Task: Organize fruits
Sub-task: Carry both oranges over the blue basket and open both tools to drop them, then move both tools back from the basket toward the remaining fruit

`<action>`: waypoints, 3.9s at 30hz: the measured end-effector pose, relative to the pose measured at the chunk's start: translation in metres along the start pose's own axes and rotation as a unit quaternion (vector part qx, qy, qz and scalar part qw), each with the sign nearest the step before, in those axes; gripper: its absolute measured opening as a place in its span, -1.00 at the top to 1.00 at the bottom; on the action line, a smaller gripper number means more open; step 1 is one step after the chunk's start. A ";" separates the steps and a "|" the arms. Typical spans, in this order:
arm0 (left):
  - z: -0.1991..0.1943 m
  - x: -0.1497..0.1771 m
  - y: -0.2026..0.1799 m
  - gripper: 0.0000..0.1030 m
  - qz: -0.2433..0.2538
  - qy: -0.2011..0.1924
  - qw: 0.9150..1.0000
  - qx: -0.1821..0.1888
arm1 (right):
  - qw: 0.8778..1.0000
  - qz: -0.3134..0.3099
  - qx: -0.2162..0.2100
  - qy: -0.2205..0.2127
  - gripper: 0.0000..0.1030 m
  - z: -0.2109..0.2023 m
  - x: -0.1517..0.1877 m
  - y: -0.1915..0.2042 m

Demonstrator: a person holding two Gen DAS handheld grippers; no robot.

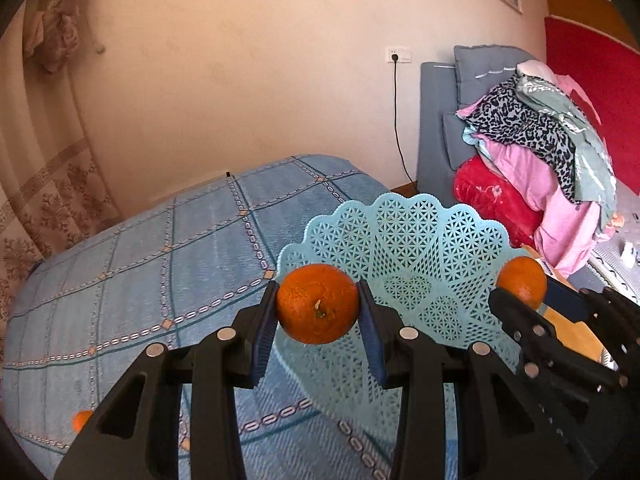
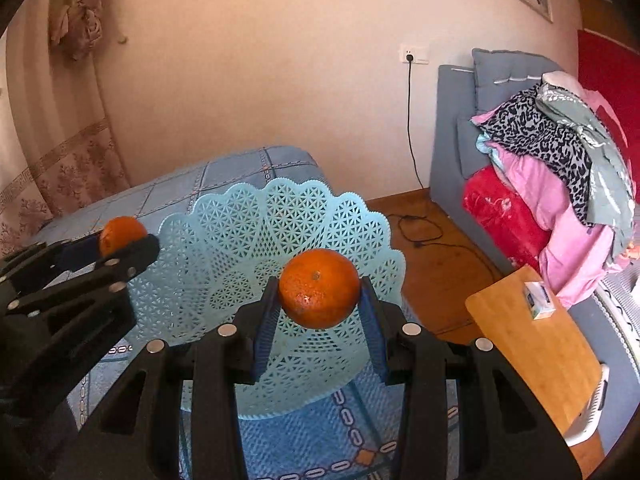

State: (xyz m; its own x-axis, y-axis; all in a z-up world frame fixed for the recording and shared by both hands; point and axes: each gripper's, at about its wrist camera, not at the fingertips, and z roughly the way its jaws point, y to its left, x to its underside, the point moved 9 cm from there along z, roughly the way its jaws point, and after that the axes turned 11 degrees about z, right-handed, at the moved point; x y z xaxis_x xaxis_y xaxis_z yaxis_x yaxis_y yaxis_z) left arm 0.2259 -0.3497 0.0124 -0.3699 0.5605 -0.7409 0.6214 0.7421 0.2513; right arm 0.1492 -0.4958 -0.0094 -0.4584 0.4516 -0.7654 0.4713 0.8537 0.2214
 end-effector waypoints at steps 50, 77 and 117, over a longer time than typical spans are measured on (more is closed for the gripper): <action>-0.092 0.033 0.058 -0.72 0.002 -0.059 0.989 -0.139 | 0.997 0.026 -0.045 -0.060 -0.30 -0.060 -0.020 0.014; -0.142 0.152 0.178 -0.79 -0.087 0.029 0.977 -0.193 | 0.983 -0.081 -0.164 0.017 -0.93 -0.078 0.069 0.140; -0.145 0.283 0.231 -0.79 -0.153 0.107 0.969 -0.160 | 0.933 -0.204 -0.222 0.197 -0.81 -0.043 0.195 0.263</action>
State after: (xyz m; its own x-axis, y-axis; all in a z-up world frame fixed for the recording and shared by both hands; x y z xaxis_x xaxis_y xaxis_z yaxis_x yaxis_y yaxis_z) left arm 0.1648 0.0338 -0.0492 -0.6589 0.3345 -0.6738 0.2271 0.9424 0.2458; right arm 0.1517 -0.1723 -0.0745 -0.8138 0.0505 -0.5790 -0.1219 0.9592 0.2550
